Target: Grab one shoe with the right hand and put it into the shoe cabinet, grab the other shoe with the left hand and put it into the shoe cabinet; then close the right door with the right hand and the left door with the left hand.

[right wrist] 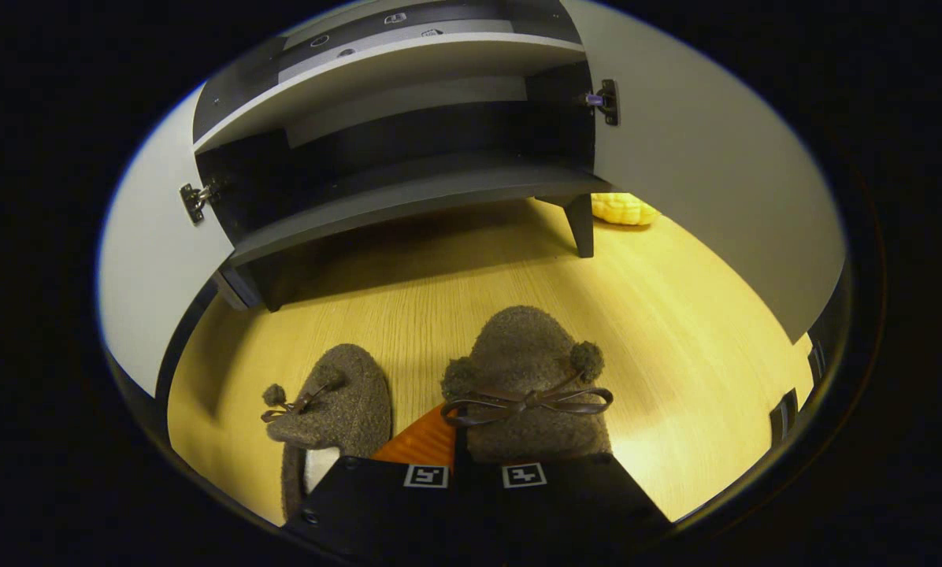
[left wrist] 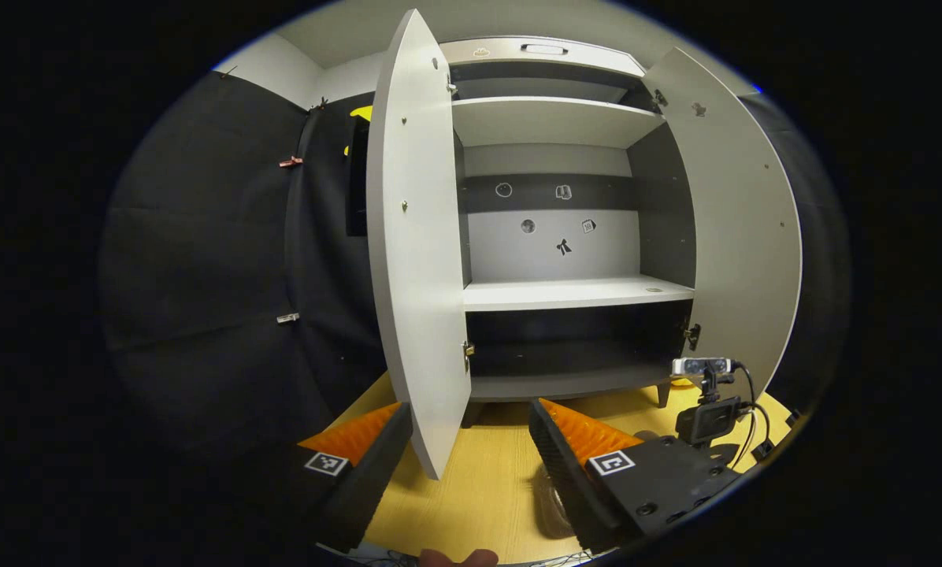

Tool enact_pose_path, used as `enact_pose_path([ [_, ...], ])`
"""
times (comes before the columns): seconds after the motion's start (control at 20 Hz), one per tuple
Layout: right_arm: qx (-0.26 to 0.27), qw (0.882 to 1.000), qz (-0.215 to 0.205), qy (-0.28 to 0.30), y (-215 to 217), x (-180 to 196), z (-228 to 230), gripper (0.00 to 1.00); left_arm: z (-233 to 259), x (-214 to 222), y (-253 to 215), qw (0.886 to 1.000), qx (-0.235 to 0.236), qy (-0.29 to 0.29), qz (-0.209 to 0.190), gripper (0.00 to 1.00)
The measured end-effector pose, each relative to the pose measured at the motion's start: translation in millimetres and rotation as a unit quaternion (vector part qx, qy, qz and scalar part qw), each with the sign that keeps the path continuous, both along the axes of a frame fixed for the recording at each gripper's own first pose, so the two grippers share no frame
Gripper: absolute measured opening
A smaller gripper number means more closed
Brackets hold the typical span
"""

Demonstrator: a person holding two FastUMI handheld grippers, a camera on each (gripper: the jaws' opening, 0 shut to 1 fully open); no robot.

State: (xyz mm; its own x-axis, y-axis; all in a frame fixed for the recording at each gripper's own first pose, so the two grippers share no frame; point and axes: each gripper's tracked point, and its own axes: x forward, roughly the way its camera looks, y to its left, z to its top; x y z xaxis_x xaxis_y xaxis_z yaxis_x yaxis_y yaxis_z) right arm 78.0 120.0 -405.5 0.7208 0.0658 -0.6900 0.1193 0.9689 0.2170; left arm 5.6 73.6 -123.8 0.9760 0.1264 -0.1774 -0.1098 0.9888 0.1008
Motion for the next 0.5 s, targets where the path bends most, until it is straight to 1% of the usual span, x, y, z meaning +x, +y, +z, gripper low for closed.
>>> enact_pose_path([
  [0.2, 0.012, 1.0, 0.011, -0.025, -14.1, -3.1, 65.0, 0.1, -3.5, 1.9, -6.0, 1.0, -0.006, 0.007, -0.008, 0.95],
  [0.4, 0.023, 0.998, 0.025, -0.051, -24.9, 4.9, 146.0, 0.1, -2.3, 4.7, -10.9, 1.0, -0.012, 0.008, -0.012, 0.95],
  [0.5, 0.022, 0.997, 0.03, -0.065, -29.8, 11.9, 186.1, 0.1, 0.1, 5.8, -15.9, 1.0, -0.015, 0.009, -0.022, 0.95],
])
